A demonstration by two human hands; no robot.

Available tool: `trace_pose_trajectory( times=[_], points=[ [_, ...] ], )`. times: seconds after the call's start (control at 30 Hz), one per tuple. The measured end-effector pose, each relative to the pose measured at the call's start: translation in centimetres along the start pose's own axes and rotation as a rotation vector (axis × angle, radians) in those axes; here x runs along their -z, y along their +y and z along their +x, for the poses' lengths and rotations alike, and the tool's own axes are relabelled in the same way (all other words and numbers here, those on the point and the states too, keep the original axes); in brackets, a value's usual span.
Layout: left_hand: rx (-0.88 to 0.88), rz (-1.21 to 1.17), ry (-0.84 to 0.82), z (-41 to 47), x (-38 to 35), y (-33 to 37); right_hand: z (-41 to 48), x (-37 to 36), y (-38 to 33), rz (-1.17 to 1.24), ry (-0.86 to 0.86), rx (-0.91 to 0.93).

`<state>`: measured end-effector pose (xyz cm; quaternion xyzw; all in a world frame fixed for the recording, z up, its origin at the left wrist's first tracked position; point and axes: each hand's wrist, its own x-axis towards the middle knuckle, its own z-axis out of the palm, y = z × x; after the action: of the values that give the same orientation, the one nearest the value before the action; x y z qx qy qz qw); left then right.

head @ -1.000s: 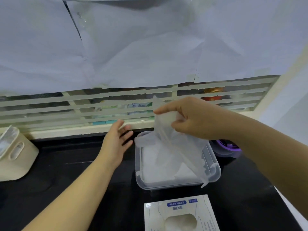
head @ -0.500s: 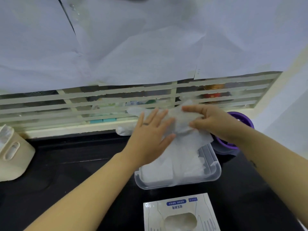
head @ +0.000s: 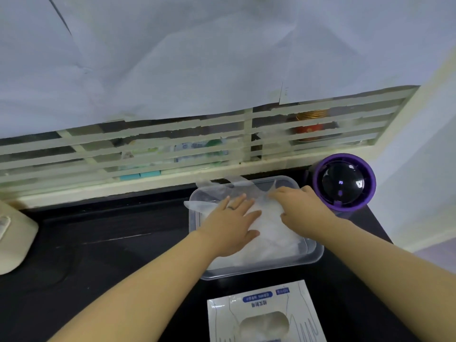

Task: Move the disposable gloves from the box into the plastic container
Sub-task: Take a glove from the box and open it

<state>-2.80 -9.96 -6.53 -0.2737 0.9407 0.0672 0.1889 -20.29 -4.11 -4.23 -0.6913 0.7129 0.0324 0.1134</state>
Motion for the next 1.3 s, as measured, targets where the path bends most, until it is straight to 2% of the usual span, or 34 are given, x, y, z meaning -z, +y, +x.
trace_pose_trajectory(
  times=[0.17, 0.3, 0.37, 0.47, 0.67, 0.8, 0.9, 0.97, 1.13, 1.3],
  points=[
    [0.047, -0.143, -0.129, 0.5, -1.2, -0.3, -0.4, -0.3, -0.8, -0.265, 0.019, -0.001],
    [0.042, -0.216, -0.172, 0.7, -1.8, -0.1, -0.4, 0.1, -2.6, -0.203, 0.119, 0.081],
    [0.046, -0.29, -0.158, 0.9, -1.9, -0.2, -0.1, -0.3, -3.7, -0.059, -0.03, 0.111],
    [0.117, -0.566, -0.174, 1.2, -1.9, -0.7, 0.5, -1.8, -4.3, 0.124, -0.348, 0.025],
    [0.373, -0.97, -0.074, 2.8, -2.1, -2.0, 0.9, -3.7, -4.2, 0.127, -0.585, -0.07],
    [0.408, -1.004, -0.084, 4.0, -2.7, -1.2, 1.0, -3.9, -4.4, 0.02, -0.619, -0.121],
    [0.405, -1.021, -0.108, 4.5, -3.0, -0.8, 0.9, -2.8, -5.4, -0.196, -0.418, -0.026],
    [0.414, -1.048, -0.115, 4.5, -2.8, -0.8, 1.2, -2.7, -5.8, -0.183, -0.371, 0.014],
    [0.51, -1.134, -0.031, 4.3, -2.7, -1.4, 1.9, -5.0, -4.8, 0.028, -0.643, -0.135],
    [0.6, -1.127, 0.013, 3.4, -2.1, -1.7, 1.6, -4.9, -4.2, 0.079, -0.635, -0.133]
  ],
)
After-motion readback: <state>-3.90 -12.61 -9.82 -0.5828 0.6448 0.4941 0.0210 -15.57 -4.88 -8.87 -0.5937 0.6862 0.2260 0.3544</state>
